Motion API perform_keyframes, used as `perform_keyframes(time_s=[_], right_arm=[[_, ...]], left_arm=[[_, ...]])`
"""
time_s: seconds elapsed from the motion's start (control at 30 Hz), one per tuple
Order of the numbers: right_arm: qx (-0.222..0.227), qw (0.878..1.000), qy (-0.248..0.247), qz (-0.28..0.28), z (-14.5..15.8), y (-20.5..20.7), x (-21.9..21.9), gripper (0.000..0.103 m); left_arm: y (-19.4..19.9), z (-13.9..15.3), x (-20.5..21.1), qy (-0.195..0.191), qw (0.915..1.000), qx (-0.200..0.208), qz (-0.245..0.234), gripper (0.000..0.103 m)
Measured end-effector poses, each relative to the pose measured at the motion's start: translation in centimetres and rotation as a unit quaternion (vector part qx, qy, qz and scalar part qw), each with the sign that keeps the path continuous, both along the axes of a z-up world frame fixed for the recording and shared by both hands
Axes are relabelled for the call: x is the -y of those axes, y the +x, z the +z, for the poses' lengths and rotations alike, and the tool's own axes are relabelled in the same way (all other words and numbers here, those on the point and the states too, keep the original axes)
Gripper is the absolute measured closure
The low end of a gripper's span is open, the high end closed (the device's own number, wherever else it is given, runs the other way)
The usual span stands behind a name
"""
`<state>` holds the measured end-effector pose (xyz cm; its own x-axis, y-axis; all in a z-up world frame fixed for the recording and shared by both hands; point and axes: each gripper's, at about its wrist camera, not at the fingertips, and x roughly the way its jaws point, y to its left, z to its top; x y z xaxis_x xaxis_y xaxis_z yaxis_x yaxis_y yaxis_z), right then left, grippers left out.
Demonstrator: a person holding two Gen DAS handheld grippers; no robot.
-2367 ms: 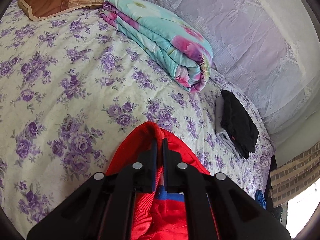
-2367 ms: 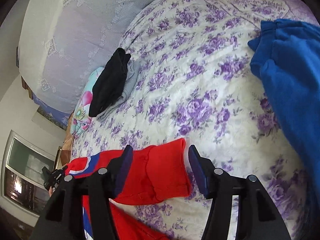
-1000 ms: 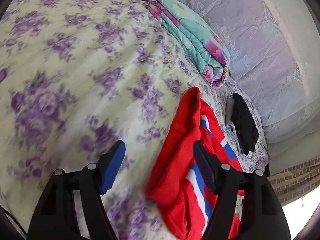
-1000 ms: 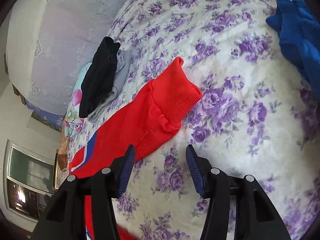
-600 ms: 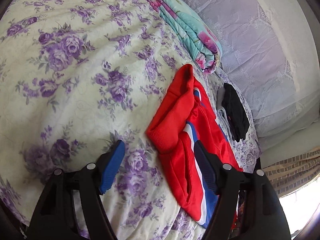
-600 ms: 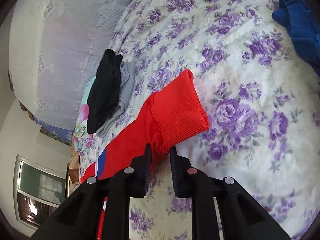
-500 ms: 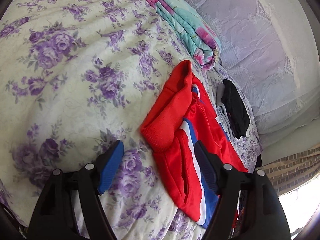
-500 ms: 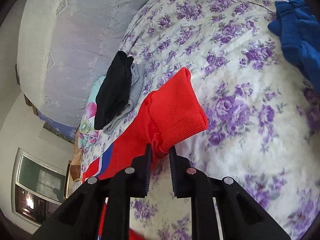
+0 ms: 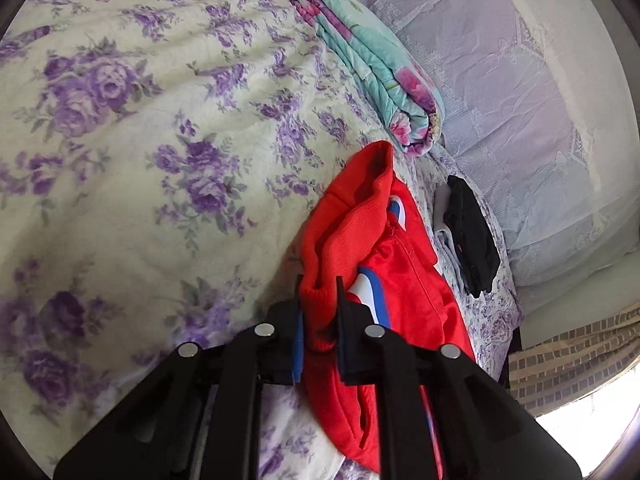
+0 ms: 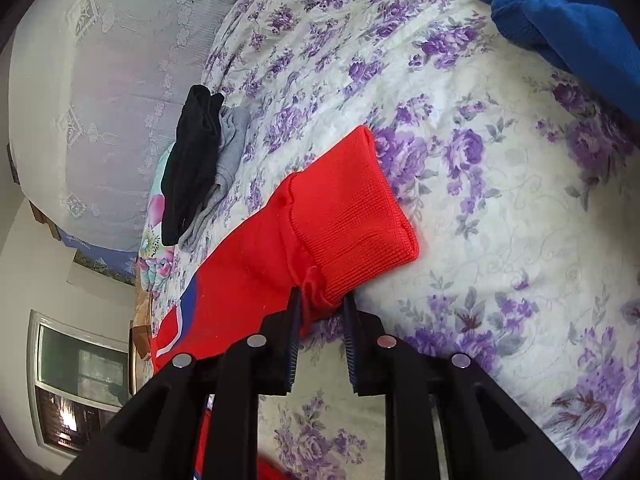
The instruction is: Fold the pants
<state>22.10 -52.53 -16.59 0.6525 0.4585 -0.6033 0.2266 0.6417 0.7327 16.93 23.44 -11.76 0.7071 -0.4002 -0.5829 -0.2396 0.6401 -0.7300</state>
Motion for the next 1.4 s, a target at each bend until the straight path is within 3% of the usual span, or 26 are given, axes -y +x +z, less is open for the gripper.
perform_keyframes(time_s=[0.13, 0.17, 0.23, 0.27, 0.3, 0.4, 0.5, 0.6, 0.7, 0.83, 0.9, 0.97, 1.03, 1.07, 1.13, 1.17, 1.27, 1.4], right_arm=[[-0.004, 1.000, -0.008, 0.018, -0.3, 0.7, -0.9, 0.083], [-0.004, 1.000, -0.004, 0.017, -0.4, 0.8, -0.9, 0.082], [-0.007, 1.000, 0.016, 0.021, -0.4, 0.6, -0.4, 0.076], [-0.008, 0.999, 0.026, 0.018, -0.3, 0.2, -0.1, 0.074], [-0.007, 0.999, 0.029, 0.012, 0.0, -0.4, 0.2, 0.069], [0.000, 1.000, -0.008, -0.013, 1.4, -2.6, 1.1, 0.063], [0.040, 0.996, -0.070, -0.043, 3.7, -4.3, 1.0, 0.060], [0.077, 0.991, -0.106, -0.007, 5.8, -3.7, -1.7, 0.060], [0.088, 0.988, -0.121, 0.045, 6.4, -1.5, -5.3, 0.060], [0.079, 0.987, -0.111, 0.082, 5.5, 1.7, -8.3, 0.054], [0.057, 0.989, -0.114, 0.080, 4.2, 3.0, -8.6, 0.046], [0.033, 0.990, -0.114, 0.071, 2.8, 3.7, -7.9, 0.046], [0.029, 0.994, -0.081, 0.070, 1.7, 3.8, -6.4, 0.056], [0.026, 0.995, -0.067, 0.063, 1.4, 3.7, -5.5, 0.061], [0.029, 0.997, -0.063, 0.044, 1.2, 3.3, -4.3, 0.075], [0.033, 0.997, -0.064, 0.040, 1.2, 3.1, -4.2, 0.077], [0.062, 0.991, -0.109, 0.040, 2.7, 2.1, -5.6, 0.073], [0.114, 0.975, -0.168, 0.094, 5.9, 1.8, -10.2, 0.047]], left_arm=[[-2.1, -0.7, -1.4, -0.009, 0.9998, -0.008, 0.014, 0.091], [-2.1, -1.2, -1.6, -0.013, 0.9998, -0.012, 0.011, 0.084], [-1.9, -1.4, -2.0, -0.033, 0.9993, -0.016, 0.010, 0.083], [-1.9, -1.2, -2.2, -0.041, 0.9990, -0.017, 0.010, 0.078], [-2.0, -0.7, -2.5, -0.040, 0.9989, -0.016, 0.017, 0.065], [-2.4, 1.8, -3.3, 0.019, 0.9983, -0.002, 0.055, 0.046], [-1.4, 4.7, -3.0, 0.070, 0.9957, 0.016, 0.059, 0.045], [1.7, 7.0, 0.1, 0.118, 0.9925, 0.028, 0.014, 0.043], [5.3, 8.2, 5.6, 0.199, 0.9787, 0.033, -0.040, 0.037], [9.6, 7.4, 11.4, 0.277, 0.9547, 0.033, -0.102, 0.036], [11.6, 6.0, 12.1, 0.310, 0.9458, 0.010, -0.095, 0.036], [13.3, 4.2, 11.5, 0.332, 0.9400, -0.020, -0.078, 0.036], [14.6, 2.1, 9.8, 0.355, 0.9316, -0.057, -0.053, 0.031], [14.9, 1.2, 8.6, 0.340, 0.9365, -0.071, -0.045, 0.015], [14.9, 0.8, 6.1, 0.268, 0.9601, -0.074, -0.030, 0.013], [14.6, 1.2, 5.6, 0.263, 0.9620, -0.070, -0.018, 0.013], [13.1, 3.0, 5.8, 0.281, 0.9588, -0.041, 0.015, 0.015], [11.6, 6.4, 8.4, 0.319, 0.9471, 0.027, 0.016, 0.015]])
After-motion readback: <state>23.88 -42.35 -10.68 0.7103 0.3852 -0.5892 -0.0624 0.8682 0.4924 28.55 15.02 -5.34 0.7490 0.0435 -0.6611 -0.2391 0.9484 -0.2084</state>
